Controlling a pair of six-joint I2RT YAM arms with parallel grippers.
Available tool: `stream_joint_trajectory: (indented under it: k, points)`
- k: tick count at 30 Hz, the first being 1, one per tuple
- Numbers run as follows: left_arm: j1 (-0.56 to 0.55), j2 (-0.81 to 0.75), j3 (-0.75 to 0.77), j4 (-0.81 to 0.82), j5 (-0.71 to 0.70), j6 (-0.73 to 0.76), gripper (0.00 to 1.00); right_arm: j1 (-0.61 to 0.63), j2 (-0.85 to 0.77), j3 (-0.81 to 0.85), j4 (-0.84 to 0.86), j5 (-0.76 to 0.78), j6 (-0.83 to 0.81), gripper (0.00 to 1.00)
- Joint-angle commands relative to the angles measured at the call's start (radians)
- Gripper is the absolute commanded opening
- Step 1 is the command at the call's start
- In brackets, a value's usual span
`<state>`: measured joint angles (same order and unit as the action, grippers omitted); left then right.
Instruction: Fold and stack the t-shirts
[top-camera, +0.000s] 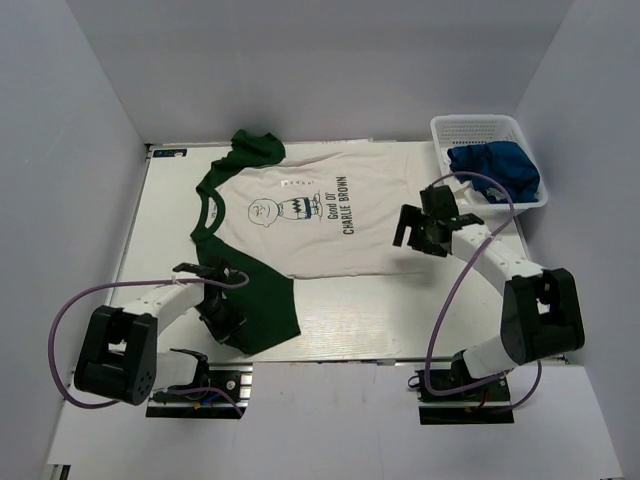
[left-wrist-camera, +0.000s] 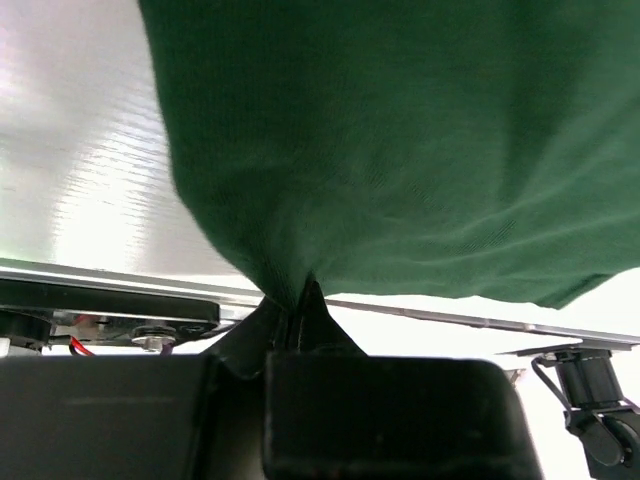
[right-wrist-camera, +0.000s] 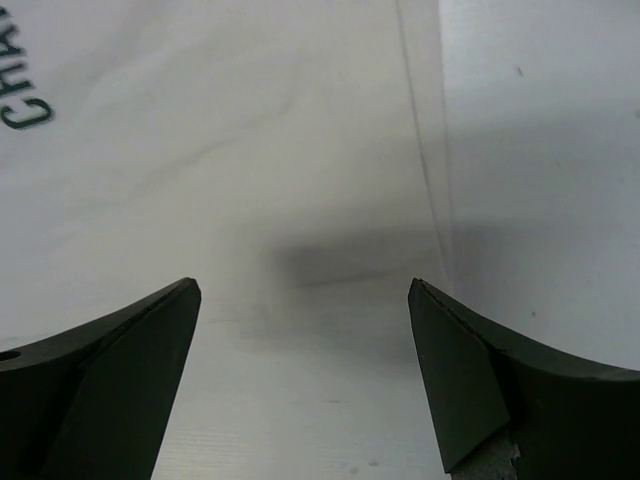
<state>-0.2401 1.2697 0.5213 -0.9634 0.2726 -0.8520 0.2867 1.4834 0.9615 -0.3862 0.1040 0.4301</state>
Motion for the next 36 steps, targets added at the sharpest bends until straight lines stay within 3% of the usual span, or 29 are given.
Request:
stream_joint_trajectory:
  k: [1,7,15,18,21,22,25,26,27,34,36]
  points:
    - [-0.005,-0.027,0.052,-0.018,-0.029,0.002,0.00,-0.015,-0.058,-0.090,-0.060,0.057,0.070,0.90]
    - [-0.005,-0.027,0.100,-0.069,-0.019,0.041,0.00,-0.061,-0.058,-0.170,-0.013,0.143,0.064,0.90]
    - [-0.005,-0.072,0.109,-0.120,0.010,0.064,0.00,-0.095,0.008,-0.181,0.090,0.027,0.093,0.90]
    - [-0.005,-0.082,0.109,-0.129,0.010,0.064,0.00,-0.101,0.035,-0.178,0.076,0.005,0.093,0.81]
    - [-0.005,-0.102,0.109,-0.129,0.010,0.064,0.00,-0.101,0.031,-0.196,0.063,-0.021,0.090,0.62]
    - [-0.005,-0.102,0.109,-0.138,0.010,0.064,0.00,-0.101,0.025,-0.201,0.063,-0.024,0.091,0.45]
    - [-0.005,-0.140,0.109,-0.161,0.010,0.053,0.00,-0.100,-0.012,-0.227,0.064,-0.027,0.098,0.22]
    - [-0.005,-0.141,0.109,-0.170,0.019,0.053,0.00,-0.101,-0.023,-0.230,0.061,-0.026,0.096,0.07]
    - [-0.005,-0.157,0.100,-0.181,0.019,0.053,0.00,-0.097,-0.026,-0.236,0.053,-0.026,0.090,0.00]
    - [-0.005,-0.262,0.057,-0.230,0.096,0.053,0.00,-0.095,-0.110,-0.288,-0.048,-0.029,0.062,0.00]
    - [-0.005,-0.262,0.106,-0.245,0.096,0.079,0.00,-0.093,-0.162,-0.296,-0.060,-0.081,0.061,0.00]
